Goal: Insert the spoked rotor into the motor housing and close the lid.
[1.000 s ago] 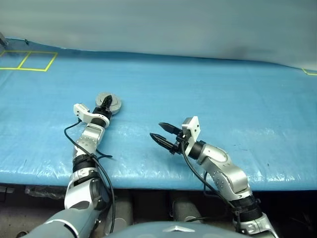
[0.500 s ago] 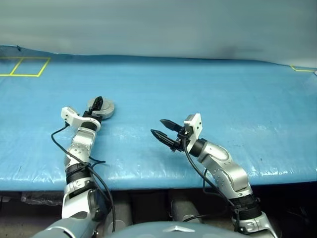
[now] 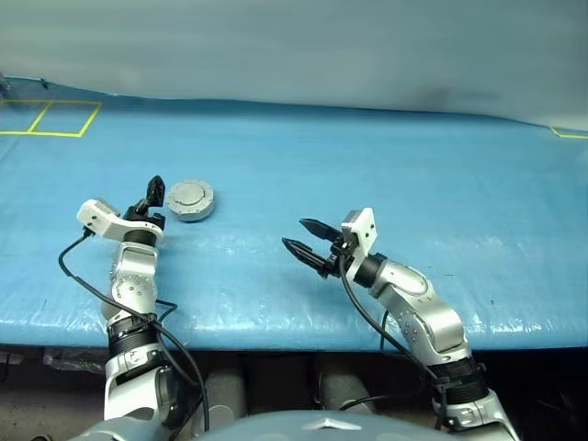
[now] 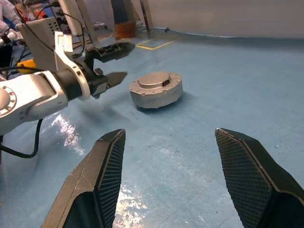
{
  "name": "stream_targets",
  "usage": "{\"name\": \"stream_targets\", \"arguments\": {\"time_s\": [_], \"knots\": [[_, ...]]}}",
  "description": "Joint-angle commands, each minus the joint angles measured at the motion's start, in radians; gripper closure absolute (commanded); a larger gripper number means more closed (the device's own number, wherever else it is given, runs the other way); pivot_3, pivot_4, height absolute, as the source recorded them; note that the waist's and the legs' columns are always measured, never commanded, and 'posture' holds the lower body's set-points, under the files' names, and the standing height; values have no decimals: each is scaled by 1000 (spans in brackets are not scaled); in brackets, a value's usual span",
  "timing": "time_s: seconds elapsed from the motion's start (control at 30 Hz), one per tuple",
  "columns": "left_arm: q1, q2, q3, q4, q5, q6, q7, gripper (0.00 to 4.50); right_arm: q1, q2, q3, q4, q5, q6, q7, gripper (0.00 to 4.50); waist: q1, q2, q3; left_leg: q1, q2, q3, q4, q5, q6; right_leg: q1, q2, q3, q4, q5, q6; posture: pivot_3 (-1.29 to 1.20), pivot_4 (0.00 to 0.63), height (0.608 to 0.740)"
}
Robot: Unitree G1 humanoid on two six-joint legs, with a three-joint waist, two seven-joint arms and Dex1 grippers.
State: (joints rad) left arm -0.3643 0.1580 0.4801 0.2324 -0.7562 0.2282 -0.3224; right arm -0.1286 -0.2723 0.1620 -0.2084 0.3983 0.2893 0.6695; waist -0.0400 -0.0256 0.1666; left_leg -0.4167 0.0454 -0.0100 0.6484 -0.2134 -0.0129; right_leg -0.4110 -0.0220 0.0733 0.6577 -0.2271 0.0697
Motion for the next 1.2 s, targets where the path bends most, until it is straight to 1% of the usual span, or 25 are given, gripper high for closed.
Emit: {"name": "stream_targets", "arguments": {"time_s": [0.03,0.13,0.23,0.33,0.43,0.47,0.57,0.63,0.67,0.8,1.2], "knots": [[20,33,-105,-122,13,11,-172,9,6,-15,-39,-24,-17,-49,-6,1325,5,0,0,0,0,0,0,0,0,0,0,0,0,-1,-1,0,150,740],[55,90,-239,-212,61,31,-315,9,9,-46,-79,-20,-23,-45,-14,1325,3,0,0,0,0,1,0,0,0,0,-1,0,0,-1,-2,0,150,740],[85,175,-383,-270,145,49,-439,9,9,-83,-124,-12,-20,-33,-21,1325,4,0,0,0,0,1,0,0,0,0,-1,0,0,-2,-3,0,150,740],[104,266,-518,-283,281,41,-505,9,14,-124,-143,0,-37,-39,-7,1325,2,1,0,1,0,1,-1,0,0,0,0,1,0,-2,-3,0,150,740],[114,316,-603,-287,362,24,-553,9,24,-155,-157,0,-33,-30,9,1325,2,1,0,1,1,2,-1,0,0,-1,0,1,1,-3,-4,0,150,740],[116,320,-615,-288,371,19,-565,9,27,-161,-160,-3,-28,-27,13,1325,3,1,0,1,1,2,-1,0,0,-1,0,1,1,-3,-4,0,150,740],[122,315,-625,-280,375,-1,-598,0,35,-178,-170,-11,-14,-14,25,815,4,1,0,0,1,2,-1,0,0,-2,-1,1,1,-3,-4,0,150,740],[128,308,-628,-277,373,-16,-618,0,42,-184,-170,-13,-14,-12,30,165,4,1,0,0,1,2,-1,0,0,-2,-1,1,1,-3,-4,0,150,740],[131,306,-632,-277,370,-18,-630,0,44,-183,-172,-12,-18,-15,26,33,4,1,0,0,1,2,-1,0,0,-2,-1,1,1,-3,-4,0,150,740],[135,294,-636,-271,370,-40,-664,0,54,-193,-165,-15,-36,-12,26,33,4,1,0,0,1,2,-1,0,0,-2,-1,1,1,-3,-4,0,150,740],[122,272,-620,-226,398,-79,-669,0,55,-188,-158,-2,-72,-33,23,33,5,1,0,1,1,3,-1,0,0,-2,-1,1,1,-3,-4,0,150,740]]}}
